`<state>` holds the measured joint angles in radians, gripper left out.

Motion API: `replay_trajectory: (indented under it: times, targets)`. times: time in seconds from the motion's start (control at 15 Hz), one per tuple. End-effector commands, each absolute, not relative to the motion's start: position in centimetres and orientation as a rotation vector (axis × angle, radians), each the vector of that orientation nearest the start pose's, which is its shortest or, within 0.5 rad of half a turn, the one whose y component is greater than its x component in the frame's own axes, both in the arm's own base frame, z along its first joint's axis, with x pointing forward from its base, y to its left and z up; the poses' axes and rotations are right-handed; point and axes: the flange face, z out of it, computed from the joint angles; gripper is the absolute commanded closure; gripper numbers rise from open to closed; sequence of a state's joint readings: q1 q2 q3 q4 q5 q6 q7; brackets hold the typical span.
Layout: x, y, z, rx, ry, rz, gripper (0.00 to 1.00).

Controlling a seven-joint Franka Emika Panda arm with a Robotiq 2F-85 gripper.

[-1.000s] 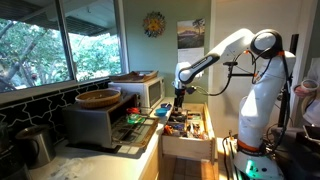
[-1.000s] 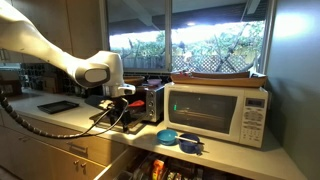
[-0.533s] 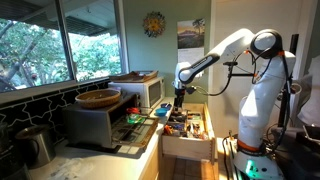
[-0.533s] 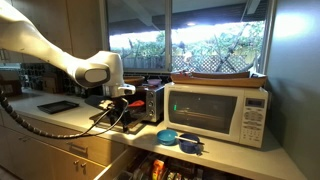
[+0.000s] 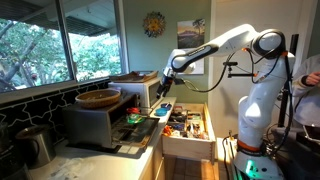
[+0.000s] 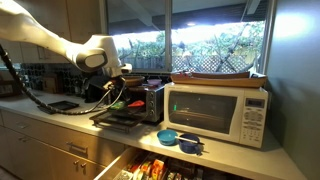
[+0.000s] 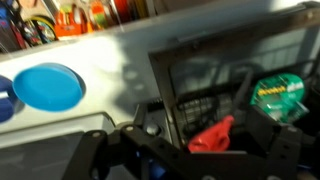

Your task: Remove the clip from the basket

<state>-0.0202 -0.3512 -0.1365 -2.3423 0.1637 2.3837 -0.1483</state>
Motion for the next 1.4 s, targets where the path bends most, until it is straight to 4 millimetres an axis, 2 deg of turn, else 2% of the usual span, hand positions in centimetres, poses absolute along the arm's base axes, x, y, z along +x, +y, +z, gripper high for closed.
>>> replay_trajectory:
  times: [0.0, 0.2, 0.27, 0.33, 0.4, 0.53, 0.73, 0.8, 0.87, 1.13, 1.2, 1.33]
  targets:
    - [50.3, -2.8, 59.5, -2.845, 0.118, -0.914, 0.0]
    - [53.1, 1.4, 66.6, -2.717, 0.097, -1.204, 0.0]
    - [53.9, 2.4, 68.1, -2.656, 0.098, -1.287, 0.0]
    - [53.8, 3.1, 69.2, -2.624, 0.022, -1.33, 0.0]
    - [52.2, 2.3, 68.2, -2.686, 0.058, -1.273, 0.0]
    - [53.1, 3.5, 69.4, -2.642, 0.035, -1.318, 0.0]
    - [53.6, 3.3, 69.2, -2.643, 0.031, -1.32, 0.0]
    - [54.1, 3.9, 69.5, -2.639, 0.016, -1.32, 0.0]
    - [55.7, 5.8, 69.7, -2.634, -0.045, -1.314, 0.0]
    - [59.6, 10.7, 69.8, -2.656, -0.225, -1.265, 0.0]
    - [60.9, 11.5, 69.4, -2.668, -0.257, -1.245, 0.0]
    - [62.9, 12.0, 68.4, -2.753, -0.312, -1.145, 0.0]
